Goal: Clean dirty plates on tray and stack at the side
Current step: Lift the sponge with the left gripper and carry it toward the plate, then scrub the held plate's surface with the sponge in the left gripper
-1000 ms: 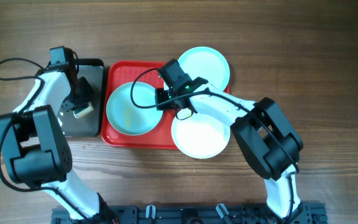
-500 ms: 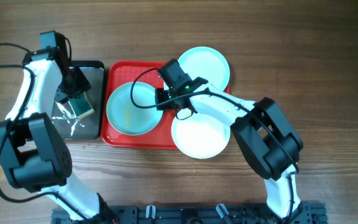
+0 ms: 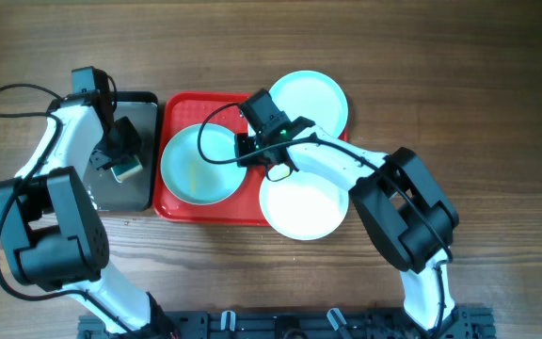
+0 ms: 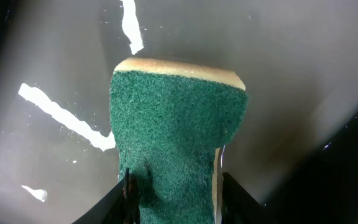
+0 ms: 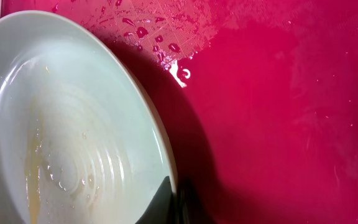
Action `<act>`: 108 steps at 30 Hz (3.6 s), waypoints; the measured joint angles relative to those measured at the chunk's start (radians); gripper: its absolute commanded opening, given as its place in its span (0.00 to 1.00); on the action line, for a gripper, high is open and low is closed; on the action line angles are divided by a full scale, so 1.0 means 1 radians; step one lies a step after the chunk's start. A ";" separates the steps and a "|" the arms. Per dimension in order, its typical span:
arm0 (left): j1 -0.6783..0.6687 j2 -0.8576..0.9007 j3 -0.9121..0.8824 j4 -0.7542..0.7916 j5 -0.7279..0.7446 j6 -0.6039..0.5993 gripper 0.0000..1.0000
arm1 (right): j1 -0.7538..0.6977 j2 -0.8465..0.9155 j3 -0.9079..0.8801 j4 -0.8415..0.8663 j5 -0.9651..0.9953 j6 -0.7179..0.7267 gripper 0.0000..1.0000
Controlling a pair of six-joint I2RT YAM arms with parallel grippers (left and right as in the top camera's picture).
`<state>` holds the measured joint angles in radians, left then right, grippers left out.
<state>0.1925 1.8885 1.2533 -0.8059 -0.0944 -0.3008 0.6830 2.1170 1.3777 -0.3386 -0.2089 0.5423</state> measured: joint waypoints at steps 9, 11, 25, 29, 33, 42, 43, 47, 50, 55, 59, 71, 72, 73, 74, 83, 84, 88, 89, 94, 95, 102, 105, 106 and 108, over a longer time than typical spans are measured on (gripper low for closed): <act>0.061 0.000 -0.002 0.015 0.016 0.000 0.33 | 0.000 0.000 0.000 0.000 0.000 0.000 0.04; 0.068 0.000 -0.002 0.018 0.021 0.000 0.33 | 0.000 0.000 0.000 0.000 0.000 0.000 0.04; 0.069 0.000 -0.048 0.083 0.075 0.000 0.25 | 0.000 0.000 0.000 0.000 0.000 0.000 0.04; 0.070 -0.017 -0.108 0.164 0.074 0.003 0.04 | 0.000 0.000 0.000 0.000 0.000 0.000 0.04; 0.071 -0.037 -0.162 0.237 0.074 0.004 0.04 | 0.000 0.000 0.000 0.000 0.000 0.000 0.04; 0.073 -0.066 -0.151 0.154 0.106 0.004 0.04 | 0.000 0.000 0.000 -0.004 0.000 0.000 0.04; 0.073 -0.080 -0.146 0.125 0.115 0.004 0.04 | 0.000 0.000 0.000 -0.004 0.000 0.000 0.04; 0.073 -0.212 -0.092 0.033 0.184 0.043 0.04 | -0.014 0.000 0.000 -0.012 -0.034 -0.016 0.04; 0.064 -0.344 -0.054 -0.002 0.221 0.091 0.04 | -0.035 0.000 0.000 -0.019 -0.073 -0.027 0.04; -0.004 -0.365 -0.051 -0.052 0.259 0.151 0.04 | -0.099 0.000 0.000 -0.039 -0.132 -0.051 0.04; -0.104 -0.357 -0.051 -0.054 0.272 0.167 0.04 | -0.117 0.000 0.000 -0.046 -0.153 -0.057 0.04; -0.298 -0.076 -0.051 0.014 0.279 0.165 0.04 | -0.115 0.000 0.000 -0.056 -0.166 -0.057 0.04; -0.307 -0.060 -0.051 0.010 0.275 0.159 0.04 | -0.115 0.000 0.000 -0.057 -0.165 -0.057 0.04; -0.313 -0.046 -0.051 0.007 0.270 0.150 0.04 | -0.115 0.000 0.000 -0.056 -0.165 -0.057 0.04; -0.318 -0.037 -0.051 0.005 0.264 0.143 0.04 | -0.115 0.000 0.000 -0.056 -0.165 -0.058 0.04; -0.392 0.000 -0.042 0.002 0.166 -0.014 0.04 | -0.116 0.007 0.000 -0.051 -0.179 -0.045 0.04; -0.398 0.000 -0.040 -0.002 0.153 -0.043 0.04 | -0.119 0.011 0.000 -0.049 -0.192 -0.041 0.04; -0.408 0.000 -0.037 -0.022 0.125 -0.168 0.04 | -0.125 0.018 0.000 -0.046 -0.232 -0.037 0.04; -0.408 0.000 -0.037 -0.025 0.127 -0.185 0.04 | -0.125 0.019 0.000 -0.046 -0.238 -0.037 0.04; -0.416 0.005 -0.037 -0.058 0.274 -0.248 0.04 | -0.125 0.021 0.000 -0.044 -0.248 -0.032 0.04; -0.429 0.008 -0.037 -0.057 0.299 -0.251 0.04 | -0.125 0.021 0.000 -0.043 -0.249 -0.030 0.04; -0.517 0.011 -0.037 0.055 0.220 -0.286 0.04 | -0.125 0.024 0.000 -0.036 -0.254 -0.013 0.04; -0.526 0.011 -0.037 0.121 0.100 -0.310 0.04 | -0.126 0.026 0.000 -0.029 -0.256 0.000 0.04; -0.527 0.011 -0.037 0.143 0.048 -0.315 0.04 | -0.126 0.026 0.000 -0.029 -0.256 0.004 0.04; -0.526 0.011 -0.037 0.164 -0.055 -0.319 0.04 | -0.126 0.026 0.000 -0.029 -0.262 0.007 0.04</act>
<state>-0.3336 1.8999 1.2163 -0.6415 -0.1490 -0.6193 0.5575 2.1433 1.3773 -0.3676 -0.4706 0.5495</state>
